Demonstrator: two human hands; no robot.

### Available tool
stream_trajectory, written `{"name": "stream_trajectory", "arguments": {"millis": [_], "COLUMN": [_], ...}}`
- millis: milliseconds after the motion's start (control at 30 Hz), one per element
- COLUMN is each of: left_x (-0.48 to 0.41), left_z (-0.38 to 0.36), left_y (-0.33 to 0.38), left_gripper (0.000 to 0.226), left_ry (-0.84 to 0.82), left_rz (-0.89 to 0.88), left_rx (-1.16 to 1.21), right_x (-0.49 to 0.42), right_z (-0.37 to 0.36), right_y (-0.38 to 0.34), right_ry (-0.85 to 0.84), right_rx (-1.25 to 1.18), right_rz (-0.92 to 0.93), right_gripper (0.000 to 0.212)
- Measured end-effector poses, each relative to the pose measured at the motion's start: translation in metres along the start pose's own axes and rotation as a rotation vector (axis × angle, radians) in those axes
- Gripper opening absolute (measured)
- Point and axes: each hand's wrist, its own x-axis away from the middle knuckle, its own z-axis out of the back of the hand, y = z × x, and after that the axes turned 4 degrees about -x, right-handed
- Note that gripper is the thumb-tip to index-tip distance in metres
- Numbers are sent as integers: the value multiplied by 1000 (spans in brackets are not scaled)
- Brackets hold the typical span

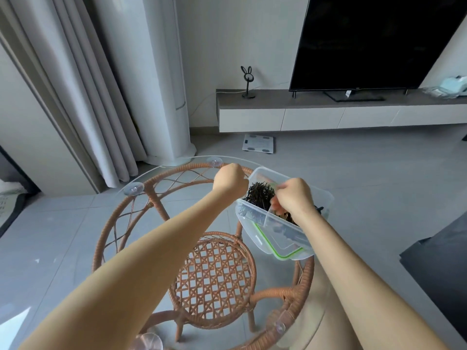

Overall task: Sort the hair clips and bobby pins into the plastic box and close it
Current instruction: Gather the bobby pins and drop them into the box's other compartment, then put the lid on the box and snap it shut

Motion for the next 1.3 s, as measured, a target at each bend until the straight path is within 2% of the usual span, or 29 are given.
{"name": "stream_trajectory", "arguments": {"millis": [100,167,233,300,367,433,533,667,800,967,1067,1133,1167,1300], "left_x": [0,2,8,15,25,40,72,119,155,176,174,171,170,169], "left_z": [-6,-13,-17,-16,-13,-7,6,30,40,37,37,38,39,42], "left_y": [-13,-18,-21,-21,-22,-32,-62,-110,-148,-174,-175,-173,-173,-170], "left_gripper": [21,16,20,31,35,33,32,31,29,29,25,22,20,12], "left_ry": [-117,-182,-204,-190,-164,-154,-107,29,38,88,105,101,90,44], "left_rz": [5,38,74,59,31,4,28,133,227,282,312,322,322,320], "left_rx": [57,176,275,273,230,211,265,327,287,290,309,326,326,337], "right_x": [6,10,14,19,20,26,43,76,100,107,85,67,62,52], "right_z": [36,60,72,73,70,67,57,24,-18,-37,-20,-9,-8,-15], "right_y": [22,47,68,78,81,75,58,40,47,61,75,92,98,116], "right_ry": [247,319,221,82,51,115,148,30,-130,-187,4,-7,-26,8], "right_rx": [340,414,306,124,145,249,331,367,323,252,471,727,809,1027], "right_rz": [120,95,36,-37,-42,10,153,334,373,448,516,500,518,713], "right_gripper": [20,36,43,34,23,16,18,26,32,35,35,47,46,18]}}
